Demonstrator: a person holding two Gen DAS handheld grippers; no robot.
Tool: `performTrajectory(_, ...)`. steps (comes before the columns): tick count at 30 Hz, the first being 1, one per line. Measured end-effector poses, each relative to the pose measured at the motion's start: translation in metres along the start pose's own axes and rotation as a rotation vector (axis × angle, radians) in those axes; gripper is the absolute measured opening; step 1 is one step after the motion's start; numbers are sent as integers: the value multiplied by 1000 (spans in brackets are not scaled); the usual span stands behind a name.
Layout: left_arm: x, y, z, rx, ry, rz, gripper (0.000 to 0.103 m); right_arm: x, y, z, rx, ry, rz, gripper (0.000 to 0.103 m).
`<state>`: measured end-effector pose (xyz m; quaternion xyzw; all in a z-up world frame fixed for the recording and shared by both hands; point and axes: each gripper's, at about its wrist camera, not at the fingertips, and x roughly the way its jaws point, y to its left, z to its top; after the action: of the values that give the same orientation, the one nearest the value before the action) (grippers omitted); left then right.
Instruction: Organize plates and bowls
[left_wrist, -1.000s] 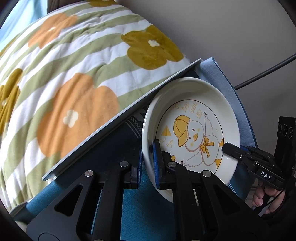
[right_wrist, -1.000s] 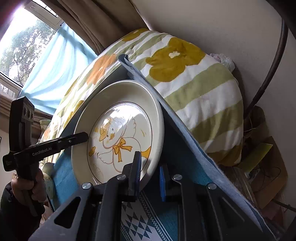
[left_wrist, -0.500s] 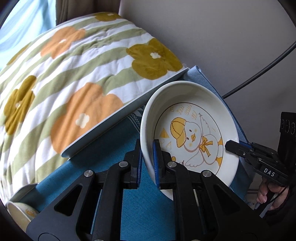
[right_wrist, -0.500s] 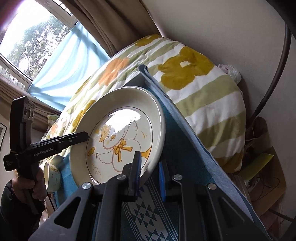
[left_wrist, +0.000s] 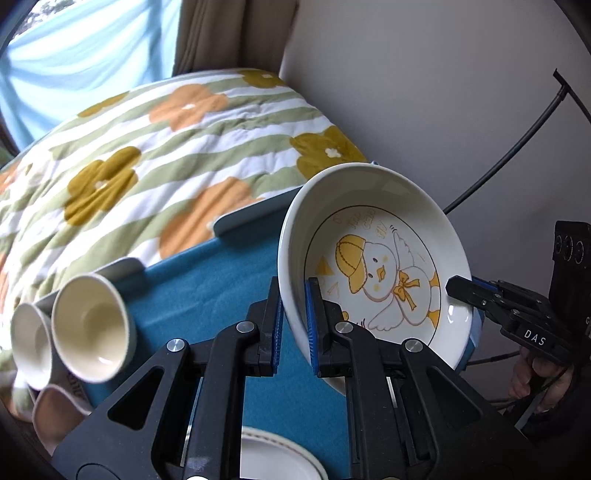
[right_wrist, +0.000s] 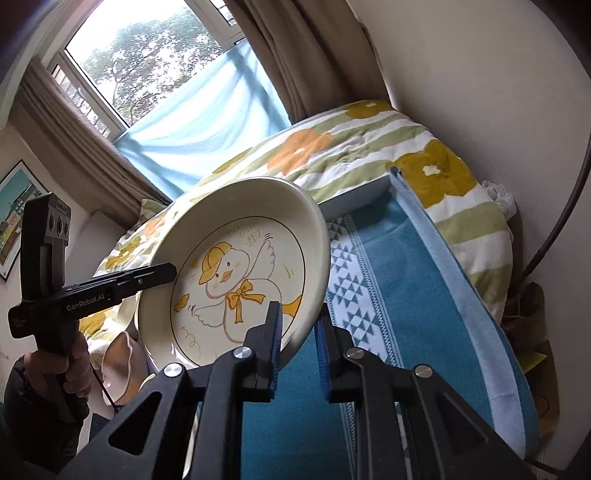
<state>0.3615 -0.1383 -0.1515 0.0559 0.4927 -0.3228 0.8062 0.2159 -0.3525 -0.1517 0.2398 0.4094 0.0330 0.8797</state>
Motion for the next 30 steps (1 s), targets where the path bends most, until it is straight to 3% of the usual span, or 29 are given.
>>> performTrajectory(5, -47, 18, -54, -60, -23, 48, 11, -8, 40, -25, -71, 20, 51, 16)
performTrajectory(10, -69, 36, -107, -118, -9, 99, 12, 4, 66, -57, -125, 82, 98, 16)
performTrajectory(19, -67, 73, -198, -305, 50, 153, 12, 47, 93, -105, -230, 242, 154, 16)
performTrajectory(30, -52, 95, -253, -469, 87, 202, 13, 81, 117, -122, -389, 321, 213, 16)
